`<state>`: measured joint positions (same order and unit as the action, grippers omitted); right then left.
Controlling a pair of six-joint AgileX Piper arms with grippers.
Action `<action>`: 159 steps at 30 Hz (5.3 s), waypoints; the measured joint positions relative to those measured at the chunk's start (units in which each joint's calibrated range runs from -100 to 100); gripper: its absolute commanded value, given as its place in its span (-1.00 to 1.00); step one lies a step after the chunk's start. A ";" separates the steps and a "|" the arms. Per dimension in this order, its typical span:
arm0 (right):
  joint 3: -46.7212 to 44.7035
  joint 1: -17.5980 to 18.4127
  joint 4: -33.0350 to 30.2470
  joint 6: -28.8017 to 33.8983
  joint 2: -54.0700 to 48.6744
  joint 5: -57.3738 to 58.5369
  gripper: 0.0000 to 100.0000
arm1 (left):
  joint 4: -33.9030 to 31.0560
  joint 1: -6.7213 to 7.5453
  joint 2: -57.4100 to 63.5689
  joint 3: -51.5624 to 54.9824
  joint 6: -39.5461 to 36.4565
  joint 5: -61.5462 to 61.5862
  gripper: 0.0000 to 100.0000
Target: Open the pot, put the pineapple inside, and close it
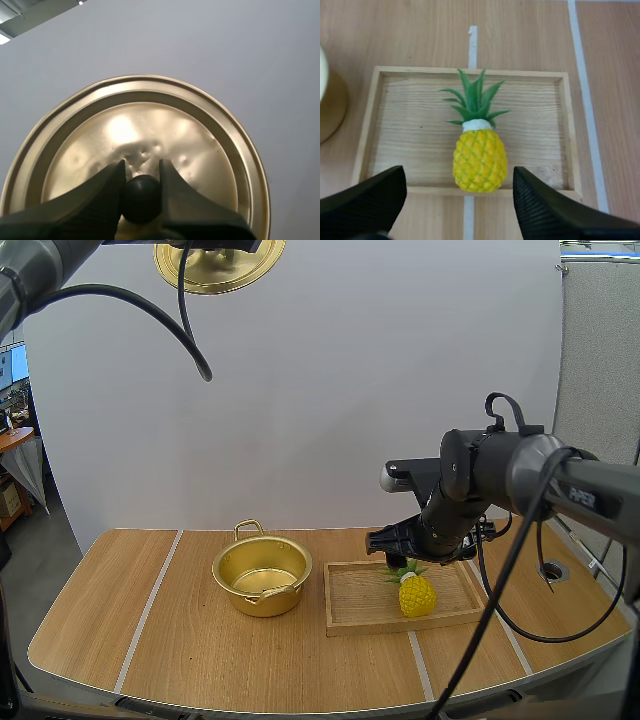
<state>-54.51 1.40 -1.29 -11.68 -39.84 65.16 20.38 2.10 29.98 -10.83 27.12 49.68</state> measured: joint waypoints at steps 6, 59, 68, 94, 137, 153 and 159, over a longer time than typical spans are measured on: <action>0.00 -3.16 0.11 -0.90 3.70 -2.49 1.00 | 0.00 0.00 0.00 0.00 0.00 0.00 -1.00; 0.24 -3.59 4.72 -7.73 29.80 -17.58 -1.00 | 0.00 0.00 0.00 0.00 0.00 0.00 -1.00; 8.97 -3.59 9.66 -13.37 13.66 -6.46 -1.00 | 0.00 0.00 0.00 0.00 0.00 0.00 -1.00; 20.25 16.19 18.48 -20.63 18.87 -6.21 -1.00 | 0.00 0.00 0.00 0.00 0.00 0.00 -1.00; 25.18 17.75 17.25 -20.63 46.24 -16.09 1.00 | 0.00 0.00 0.00 0.00 0.00 0.00 -1.00; 25.44 17.88 15.45 -18.28 29.36 -7.04 1.00 | 0.00 0.00 0.00 0.00 0.00 0.00 -1.00; 25.44 17.88 15.45 -17.31 15.14 1.87 1.00 | 0.00 0.00 0.00 0.00 0.00 0.00 -1.00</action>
<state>-29.08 19.28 14.16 -28.99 -24.71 67.04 20.38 2.10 29.98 -10.83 27.12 49.68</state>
